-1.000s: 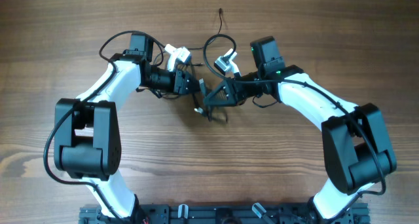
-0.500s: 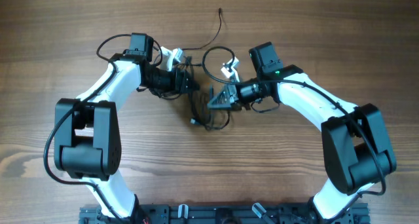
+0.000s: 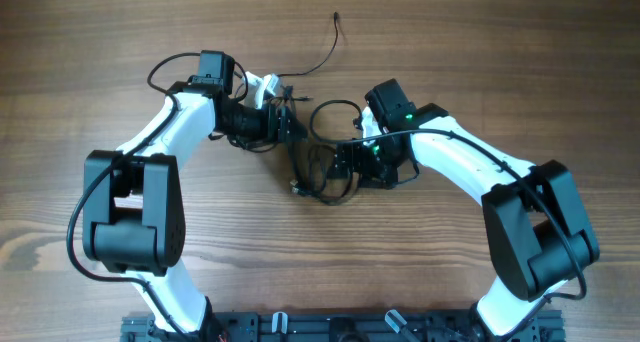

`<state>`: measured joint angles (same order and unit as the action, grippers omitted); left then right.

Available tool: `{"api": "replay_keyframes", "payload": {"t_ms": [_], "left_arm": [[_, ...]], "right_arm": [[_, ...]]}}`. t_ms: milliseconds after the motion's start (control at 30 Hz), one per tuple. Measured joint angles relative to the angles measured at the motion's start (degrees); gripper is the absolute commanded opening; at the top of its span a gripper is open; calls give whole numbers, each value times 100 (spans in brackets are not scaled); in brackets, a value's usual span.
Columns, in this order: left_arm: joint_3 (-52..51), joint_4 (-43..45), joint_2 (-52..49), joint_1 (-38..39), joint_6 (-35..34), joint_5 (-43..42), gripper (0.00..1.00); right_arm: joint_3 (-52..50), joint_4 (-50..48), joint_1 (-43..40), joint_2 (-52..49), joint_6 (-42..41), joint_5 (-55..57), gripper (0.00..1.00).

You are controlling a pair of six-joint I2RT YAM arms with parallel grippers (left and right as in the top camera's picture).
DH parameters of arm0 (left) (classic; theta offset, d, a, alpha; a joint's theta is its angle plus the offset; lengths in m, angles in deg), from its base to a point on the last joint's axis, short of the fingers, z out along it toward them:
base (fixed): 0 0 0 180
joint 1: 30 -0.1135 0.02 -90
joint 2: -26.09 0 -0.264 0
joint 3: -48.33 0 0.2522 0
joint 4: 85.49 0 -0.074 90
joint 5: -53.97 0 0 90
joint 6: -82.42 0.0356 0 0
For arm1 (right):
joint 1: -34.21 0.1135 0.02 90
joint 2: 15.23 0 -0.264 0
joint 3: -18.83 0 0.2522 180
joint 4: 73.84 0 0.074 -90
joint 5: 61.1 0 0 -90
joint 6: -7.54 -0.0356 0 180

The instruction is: Untangle cables

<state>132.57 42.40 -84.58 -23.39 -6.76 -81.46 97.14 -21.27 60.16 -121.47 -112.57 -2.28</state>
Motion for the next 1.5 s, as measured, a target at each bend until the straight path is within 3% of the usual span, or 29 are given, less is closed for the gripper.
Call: {"api": "replay_keyframes", "payload": {"t_ms": [167, 300, 433, 500, 567, 600, 733, 767, 800, 833, 933, 1033, 1100, 1200, 1233, 1300, 1333, 1433, 1500], "left_arm": [[0, -68, 0, 0, -9, -111, 64], [0, -146, 13, -2, 15, -175, 65], [0, -387, 214, -2, 372, -496, 67], [0, -422, 345, 0, 452, -564, 66], [0, -426, 503, -2, 474, -619, 66], [0, -411, 564, -2, 461, -649, 66], [0, -90, 863, -149, -153, -586, 63], [0, -20, 977, -256, -413, -402, 63], [0, 4, 1047, -323, -619, -225, 63], [0, -20, 1156, -466, -1025, 291, 64], [13, -295, 1191, -682, -1639, 1493, 70], [-79, -149, 1191, -732, -1982, 2601, 69], [-275, 131, 1191, -732, -2098, 2999, 59], [-424, 369, 1191, -732, -2208, 3080, 52], [-428, 391, 1191, -732, -2216, 3067, 51], [-433, 415, 1191, -732, -2240, 2990, 49], [-433, 428, 1191, -732, -2258, 2876, 49], [-437, 459, 1191, -732, -2256, 2588, 53], [-439, 503, 1191, -732, -2205, 2376, 58]], "right_arm": [[0, -15, -2, 439, 341, 190, 71], [26, -146, -2, 1307, 487, 245, 80], [-22, -232, 0, 1316, 511, 448, 78], [-94, -341, 28, 1314, 509, 472, 72], [-120, -595, 164, 1303, 448, 538, 58], [-120, -697, 247, 1272, 348, 608, 55], [-120, -1008, 605, 861, -4, 772, 37], [-120, -1078, 682, 752, -79, 793, 29], [-120, -1156, 778, 597, -155, 815, 10], [-122, -1224, 870, 437, -289, 855, 4], [-122, -1287, 944, 155, -507, 1139, 4], [-125, -1228, 763, 129, -614, 1499, 4], [-125, -1231, 269, 129, -638, 1585, 4], [-125, -1235, -546, 129, -675, 1467, 4], [-125, -1237, -763, 129, -682, 1432, 6], [-125, -1246, -1095, 129, -699, 1379, 40], [-125, -1231, -1231, 129, -717, 1360, 49], [-125, -1110, -1327, 129, -616, 1344, 71], [-127, -885, -1327, 129, -564, 1364, 75]]}}
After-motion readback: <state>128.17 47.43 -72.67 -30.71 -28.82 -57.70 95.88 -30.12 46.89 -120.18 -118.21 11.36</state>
